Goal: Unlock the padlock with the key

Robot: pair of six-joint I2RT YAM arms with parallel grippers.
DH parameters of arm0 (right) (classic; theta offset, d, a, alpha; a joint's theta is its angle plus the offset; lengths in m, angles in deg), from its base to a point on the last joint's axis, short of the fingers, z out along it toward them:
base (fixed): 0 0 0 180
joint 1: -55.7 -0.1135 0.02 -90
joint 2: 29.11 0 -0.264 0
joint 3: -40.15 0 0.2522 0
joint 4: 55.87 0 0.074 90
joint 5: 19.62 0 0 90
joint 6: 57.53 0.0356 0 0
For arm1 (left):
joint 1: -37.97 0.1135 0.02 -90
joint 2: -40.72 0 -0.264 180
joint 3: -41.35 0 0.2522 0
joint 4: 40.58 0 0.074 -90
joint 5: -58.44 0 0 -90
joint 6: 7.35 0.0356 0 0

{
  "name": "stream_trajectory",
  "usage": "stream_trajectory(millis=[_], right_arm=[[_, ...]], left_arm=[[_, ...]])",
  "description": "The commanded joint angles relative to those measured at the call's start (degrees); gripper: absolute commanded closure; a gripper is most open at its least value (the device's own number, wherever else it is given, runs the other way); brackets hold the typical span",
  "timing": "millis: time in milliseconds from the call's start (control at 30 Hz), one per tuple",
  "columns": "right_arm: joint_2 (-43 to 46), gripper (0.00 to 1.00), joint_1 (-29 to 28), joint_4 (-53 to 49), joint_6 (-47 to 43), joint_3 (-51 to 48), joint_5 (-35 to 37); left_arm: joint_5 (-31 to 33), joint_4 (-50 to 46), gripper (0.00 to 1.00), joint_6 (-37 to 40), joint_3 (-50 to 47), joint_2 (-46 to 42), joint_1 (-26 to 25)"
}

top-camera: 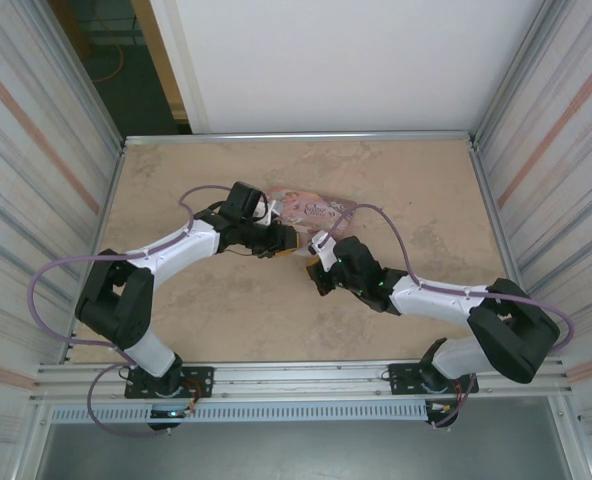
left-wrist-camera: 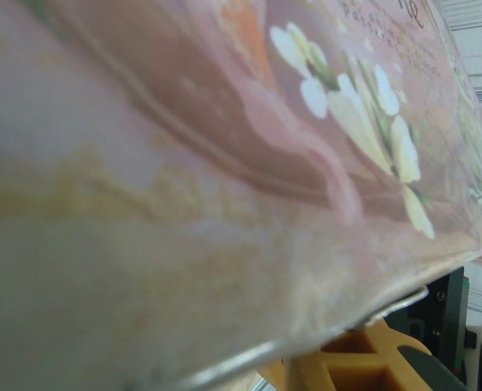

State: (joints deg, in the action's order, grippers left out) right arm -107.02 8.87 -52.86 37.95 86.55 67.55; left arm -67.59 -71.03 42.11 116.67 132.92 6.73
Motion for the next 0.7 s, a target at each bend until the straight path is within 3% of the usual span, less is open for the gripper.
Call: stream_trajectory(millis=[0, 667], right_arm=[[-0.8, 1.00, 0.6, 2.4, -0.4, 2.0, 0.0], [-3.4, 1.00, 1.8, 6.1, -0.3, 4.1, -2.5]], left_arm=[[-3.1, 1.6, 1.00, 0.4, 1.8, -2.6, -0.3], [-3.1, 2.0, 1.00, 0.2, 1.0, -2.7, -0.3]])
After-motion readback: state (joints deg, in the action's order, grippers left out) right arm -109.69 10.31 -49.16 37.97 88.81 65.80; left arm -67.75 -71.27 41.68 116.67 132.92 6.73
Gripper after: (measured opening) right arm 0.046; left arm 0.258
